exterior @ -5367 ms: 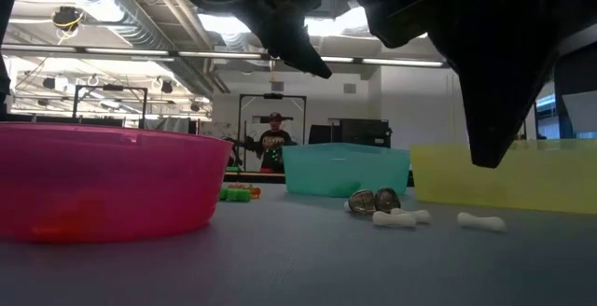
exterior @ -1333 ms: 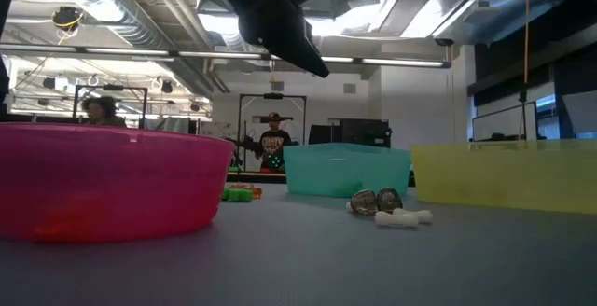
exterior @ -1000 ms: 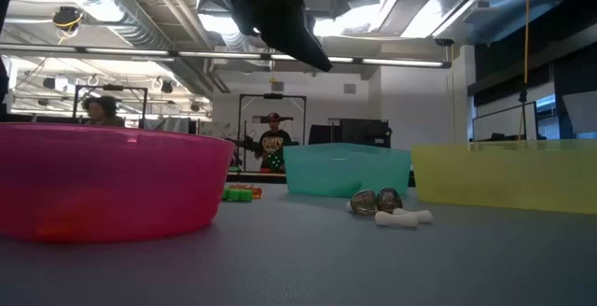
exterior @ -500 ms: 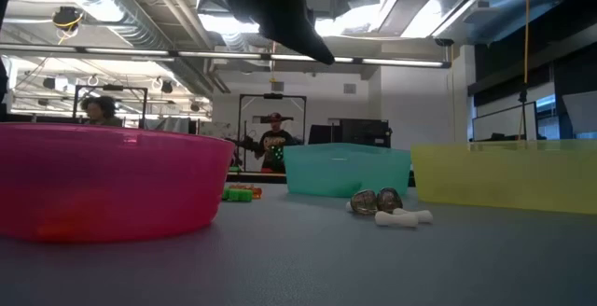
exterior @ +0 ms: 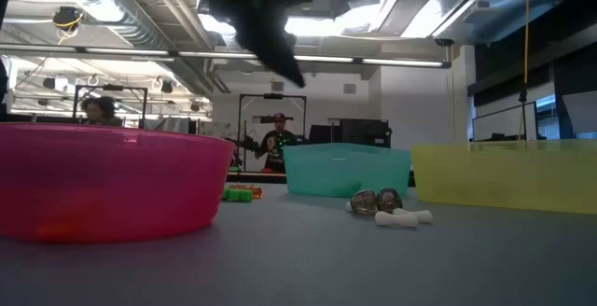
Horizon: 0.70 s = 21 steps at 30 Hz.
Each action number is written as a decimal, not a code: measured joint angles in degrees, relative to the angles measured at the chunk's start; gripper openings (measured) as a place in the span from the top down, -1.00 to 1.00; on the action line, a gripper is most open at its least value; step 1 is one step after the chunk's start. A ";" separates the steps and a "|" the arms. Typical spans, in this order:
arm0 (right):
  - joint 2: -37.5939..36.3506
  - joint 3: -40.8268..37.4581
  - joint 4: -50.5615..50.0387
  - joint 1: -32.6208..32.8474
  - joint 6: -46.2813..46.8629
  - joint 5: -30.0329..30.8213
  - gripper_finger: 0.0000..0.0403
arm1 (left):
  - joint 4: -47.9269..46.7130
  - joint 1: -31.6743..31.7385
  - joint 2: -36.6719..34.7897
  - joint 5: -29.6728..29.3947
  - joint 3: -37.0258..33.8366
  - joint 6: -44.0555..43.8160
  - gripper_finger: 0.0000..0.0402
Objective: Sort Halloween decoration
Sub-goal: Put the orange pumpkin toy into the pink bowl
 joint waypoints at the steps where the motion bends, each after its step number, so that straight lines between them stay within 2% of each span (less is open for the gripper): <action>1: 0.00 0.00 0.66 0.00 0.00 0.68 0.24 | -1.69 -0.01 0.00 1.25 0.01 -1.05 0.28; 5: 0.00 0.02 2.83 0.00 0.00 1.84 0.24 | -6.47 -0.87 0.00 4.66 -0.01 -4.11 0.28; 12: 0.00 0.02 6.11 0.00 0.00 2.13 0.23 | -9.24 -4.39 0.00 4.67 -0.01 -4.39 0.28; 19: 0.00 0.02 9.52 0.00 -0.02 2.13 0.23 | -19.63 -7.59 0.00 4.31 -0.10 -8.33 0.28; 21: 0.00 0.02 10.09 0.00 -0.02 2.13 0.23 | -20.05 -8.27 0.00 3.68 -1.38 -8.78 0.28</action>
